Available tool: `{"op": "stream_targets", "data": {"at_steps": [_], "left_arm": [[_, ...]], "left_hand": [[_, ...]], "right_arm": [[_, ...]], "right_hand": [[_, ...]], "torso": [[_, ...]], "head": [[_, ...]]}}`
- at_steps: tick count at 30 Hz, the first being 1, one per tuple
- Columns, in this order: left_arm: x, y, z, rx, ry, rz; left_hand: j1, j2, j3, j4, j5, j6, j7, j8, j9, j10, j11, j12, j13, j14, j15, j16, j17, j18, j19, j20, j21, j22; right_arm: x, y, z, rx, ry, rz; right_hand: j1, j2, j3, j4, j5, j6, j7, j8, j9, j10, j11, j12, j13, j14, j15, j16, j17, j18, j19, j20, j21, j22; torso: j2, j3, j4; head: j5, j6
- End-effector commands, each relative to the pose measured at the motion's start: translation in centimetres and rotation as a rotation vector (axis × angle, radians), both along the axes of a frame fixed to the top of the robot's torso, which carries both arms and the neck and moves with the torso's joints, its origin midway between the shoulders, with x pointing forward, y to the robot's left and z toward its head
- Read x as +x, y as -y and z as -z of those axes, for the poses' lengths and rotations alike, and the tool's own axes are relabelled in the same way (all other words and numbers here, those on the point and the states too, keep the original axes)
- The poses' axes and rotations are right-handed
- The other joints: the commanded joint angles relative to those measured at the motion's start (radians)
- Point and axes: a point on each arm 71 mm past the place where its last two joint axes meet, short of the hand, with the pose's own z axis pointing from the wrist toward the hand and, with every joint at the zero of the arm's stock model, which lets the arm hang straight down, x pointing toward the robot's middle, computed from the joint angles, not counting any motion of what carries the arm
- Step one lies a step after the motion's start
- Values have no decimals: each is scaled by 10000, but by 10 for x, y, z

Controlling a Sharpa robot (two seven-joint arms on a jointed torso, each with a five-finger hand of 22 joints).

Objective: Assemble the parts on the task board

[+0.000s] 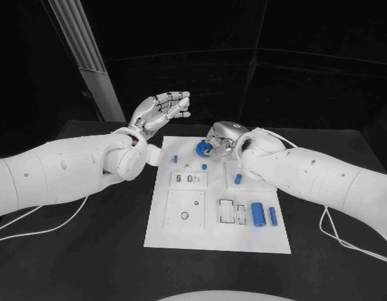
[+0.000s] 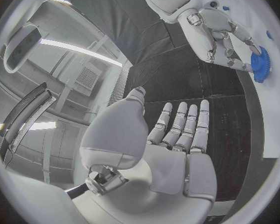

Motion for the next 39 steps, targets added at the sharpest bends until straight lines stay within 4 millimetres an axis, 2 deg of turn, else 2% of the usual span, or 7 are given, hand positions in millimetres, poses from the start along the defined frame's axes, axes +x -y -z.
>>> {"op": "stream_targets", "data": {"at_steps": [1,10,23,28,39], "left_arm": [[-5,0,-15,-731,1943,204],[-5,0,-15,-726,1949,196],[-5,1,-15,-723,1944,205],[-5,1,-15,-725,1942,210],[-5,1,-15,-719,1935,198]], "left_hand": [[-4,99,-59,-3,20,-75,1362,57,-4,-44,18,-28,4,-44,-2,-31,11,51,-67,-1,-26,-15],[-4,99,-59,-3,20,-75,1362,57,-4,-44,18,-28,4,-44,-2,-31,11,51,-67,-1,-26,-15],[9,112,-60,-4,24,-74,1362,71,-2,-42,17,-26,5,-43,-3,-28,11,50,-72,-1,-25,-15],[9,112,-60,-4,24,-74,1362,71,-2,-42,17,-26,5,-43,-3,-28,11,50,-72,-1,-25,-15],[9,112,-60,-4,24,-74,1362,71,-2,-42,17,-26,5,-43,-3,-28,11,50,-72,-1,-25,-15]], "right_arm": [[1,-1,0,-211,-43,-52],[2,-3,1,-223,-84,-47],[1,-7,1,-237,-56,-58],[2,-7,0,-245,16,-20],[1,-8,0,-235,59,-50]], "right_hand": [[5,78,1,-73,19,113,-98,16,4,1060,50,25,2632,1041,-78,24,2632,-74,1019,-71,31,2634],[-3,71,5,-87,13,78,-84,-16,-9,1060,62,25,2632,1041,-73,24,2632,-74,1019,-70,31,2634],[-76,13,31,-193,-35,-289,-30,-276,-120,1060,113,25,2632,1041,-37,24,2632,-74,1019,-44,31,2634],[-152,-25,17,-247,-165,-658,41,-342,-204,1060,174,25,2632,1041,7,24,2632,-74,1019,-7,31,2634],[-294,-107,-99,-315,-562,-1042,77,-315,-249,1060,217,25,2632,1041,51,24,2632,-74,1019,43,31,2634]], "torso": [[0,0,-4],[-2,4,1],[-1,1,-19],[-3,1,-14],[-2,0,-12]], "head": [[35,-3],[38,-12],[56,6],[58,0],[53,-15]]}}
